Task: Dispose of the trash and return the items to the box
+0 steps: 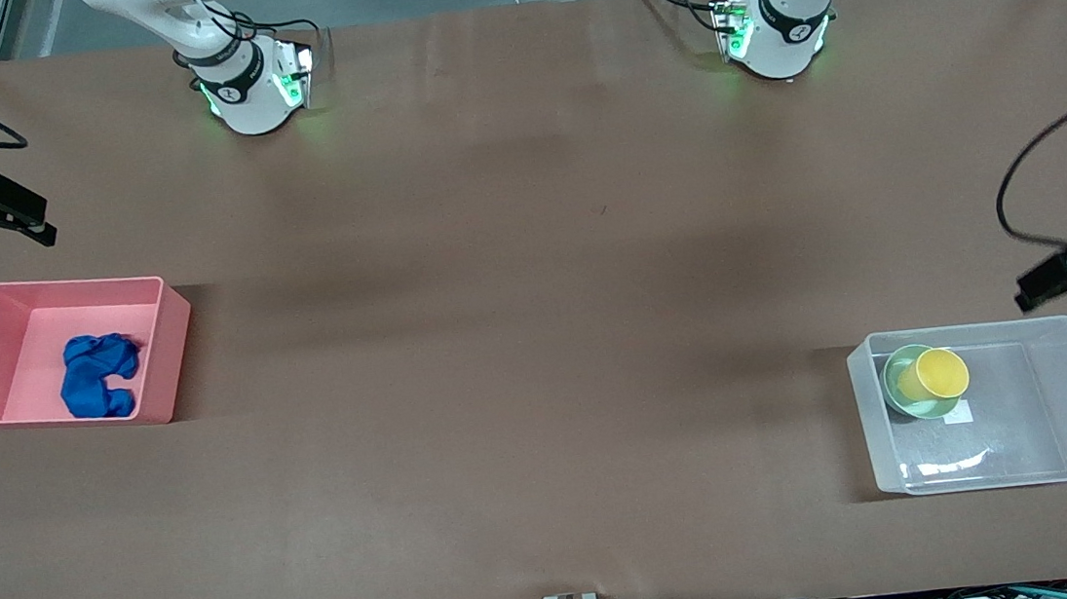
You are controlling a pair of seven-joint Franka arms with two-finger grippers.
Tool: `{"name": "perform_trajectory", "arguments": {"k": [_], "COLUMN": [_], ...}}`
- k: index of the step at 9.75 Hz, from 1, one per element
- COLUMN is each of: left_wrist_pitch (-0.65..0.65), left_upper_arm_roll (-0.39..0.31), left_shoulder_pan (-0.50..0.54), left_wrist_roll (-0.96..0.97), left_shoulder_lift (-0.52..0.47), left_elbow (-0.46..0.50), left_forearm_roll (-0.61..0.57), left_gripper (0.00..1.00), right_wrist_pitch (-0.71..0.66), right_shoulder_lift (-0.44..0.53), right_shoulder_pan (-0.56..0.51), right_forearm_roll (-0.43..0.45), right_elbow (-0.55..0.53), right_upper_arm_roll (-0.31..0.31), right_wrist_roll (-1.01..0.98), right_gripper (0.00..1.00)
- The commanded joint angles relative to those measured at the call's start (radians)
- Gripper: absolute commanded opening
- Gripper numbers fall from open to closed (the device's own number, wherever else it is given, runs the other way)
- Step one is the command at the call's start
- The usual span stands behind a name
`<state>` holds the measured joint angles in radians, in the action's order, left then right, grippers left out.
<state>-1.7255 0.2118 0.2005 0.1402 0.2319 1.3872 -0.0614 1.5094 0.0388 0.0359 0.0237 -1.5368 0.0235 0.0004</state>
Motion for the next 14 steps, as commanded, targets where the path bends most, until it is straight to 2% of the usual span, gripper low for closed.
{"name": "perform_trajectory", "arguments": {"k": [1, 3, 4, 6, 7, 9, 14], "left_wrist_pitch": [0.100, 0.164, 0.164, 0.162, 0.153, 0.156, 0.194], "left_upper_arm_roll": [0.033, 0.044, 0.016, -0.111, -0.127, -0.126, -0.123], "left_shoulder_pan": [0.008, -0.022, -0.062, -0.198, -0.216, -0.211, -0.208], "left_wrist_roll": [-0.034, -0.036, -0.036, -0.040, -0.040, -0.040, -0.040], "left_shoulder_lift": [-0.086, -0.149, -0.189, -0.258, -0.282, -0.316, -0.313], "left_elbow": [0.058, 0.076, 0.119, 0.209, 0.242, 0.260, 0.248], "left_forearm_roll": [0.026, 0.035, 0.047, 0.048, 0.048, 0.046, 0.041], "left_gripper": [1.00, 1.00, 1.00, 1.00, 1.00, 1.00, 1.00], "right_wrist_pitch": [-0.006, -0.006, -0.005, -0.005, -0.005, -0.003, -0.005], "right_shoulder_lift": [0.003, 0.003, 0.003, 0.003, 0.001, 0.001, 0.001], "right_shoulder_pan": [-0.002, -0.002, -0.002, -0.002, -0.002, -0.002, -0.004], "right_forearm_roll": [0.007, 0.005, 0.004, 0.004, 0.004, 0.004, 0.004], "right_elbow": [0.003, 0.003, 0.003, 0.003, 0.003, 0.003, 0.003], "right_upper_arm_roll": [-0.004, -0.004, -0.004, -0.004, -0.004, -0.004, -0.002], "right_wrist_roll": [0.010, 0.010, 0.010, 0.010, 0.010, 0.010, 0.010], "right_gripper": [1.00, 1.00, 1.00, 1.00, 1.00, 1.00, 1.00]}}
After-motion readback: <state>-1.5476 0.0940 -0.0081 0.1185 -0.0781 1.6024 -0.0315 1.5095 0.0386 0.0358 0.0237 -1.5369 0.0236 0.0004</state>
